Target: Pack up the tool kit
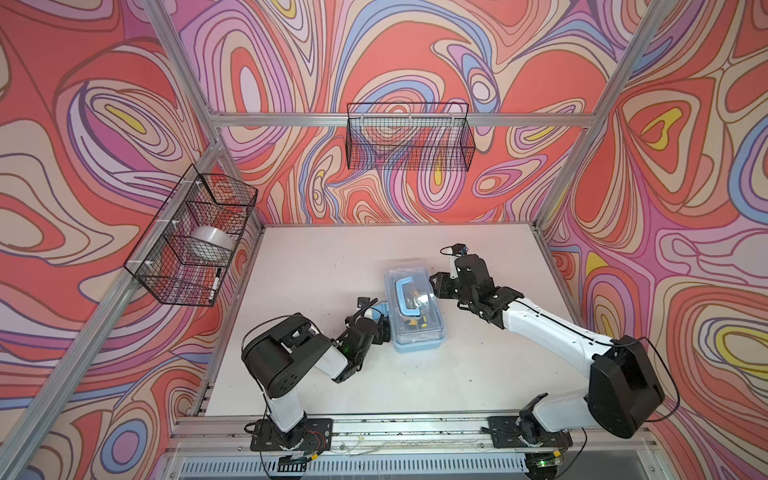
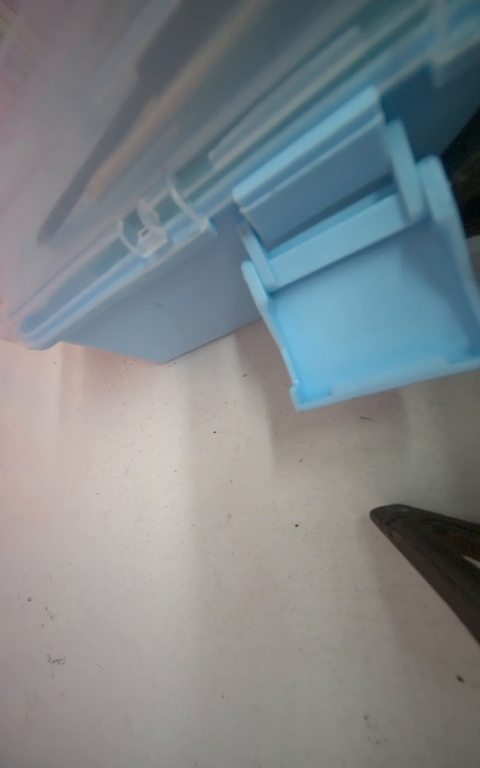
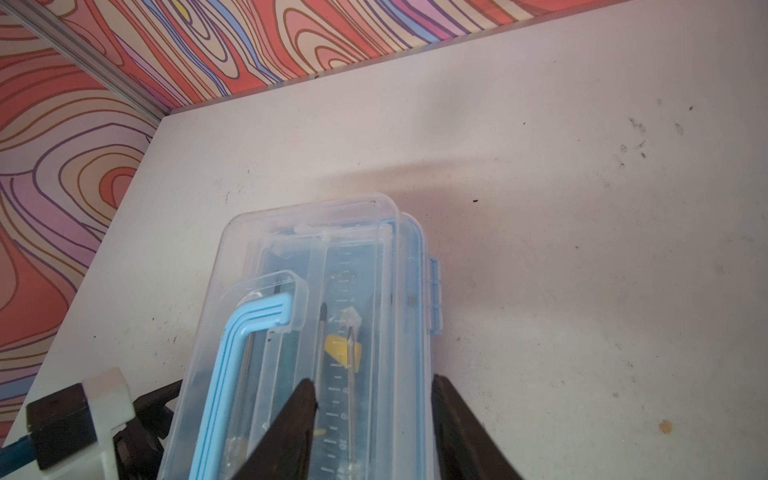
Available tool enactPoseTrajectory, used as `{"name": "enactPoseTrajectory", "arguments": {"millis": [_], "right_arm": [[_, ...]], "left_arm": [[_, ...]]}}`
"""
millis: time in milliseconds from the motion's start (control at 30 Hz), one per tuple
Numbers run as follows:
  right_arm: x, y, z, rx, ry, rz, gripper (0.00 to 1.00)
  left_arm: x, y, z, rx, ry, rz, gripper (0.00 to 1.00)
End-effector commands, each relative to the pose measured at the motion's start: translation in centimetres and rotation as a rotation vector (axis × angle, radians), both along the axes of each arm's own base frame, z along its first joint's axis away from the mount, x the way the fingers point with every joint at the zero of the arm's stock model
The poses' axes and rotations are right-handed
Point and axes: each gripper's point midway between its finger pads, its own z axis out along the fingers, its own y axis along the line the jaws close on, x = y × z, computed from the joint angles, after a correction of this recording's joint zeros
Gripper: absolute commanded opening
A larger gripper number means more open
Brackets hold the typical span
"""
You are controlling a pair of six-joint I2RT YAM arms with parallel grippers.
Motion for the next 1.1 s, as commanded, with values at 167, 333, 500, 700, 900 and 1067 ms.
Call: {"name": "enactPoseTrajectory", "arguments": {"millis": [167, 333, 500, 700, 900, 1067], "right_arm": [[0.0, 0.6, -0.8, 0.016, 0.016, 0.017, 0.47], [-0.1, 0.6, -0.8, 0.013, 0.020, 0.021, 0.47], [-0.2, 0.7, -0.8, 0.013, 0.023, 0.025, 0.47], [-0.4, 0.8, -0.9, 0.019, 0.033, 0.036, 0.47], [-0.9, 1.0, -1.1, 0.025, 0.049, 0.051, 0.46], [-1.4, 1.1, -1.0, 0.025, 0.053, 0.059, 0.46]], "left_arm": [[0.6, 1.2, -0.2, 0.022, 0.000, 0.061, 0.96], [1.1, 1.9, 0.1, 0.012, 0.000, 0.079, 0.96], [1.5, 2.0, 0.9, 0.010, -0.011, 0.080, 0.96], [1.6, 2.2, 2.0, 0.008, -0.019, 0.090, 0.95], [1.7, 2.2, 3.0, 0.011, -0.024, 0.091, 0.94], [1.7, 2.0, 3.6, -0.004, -0.020, 0.091, 0.92]]}}
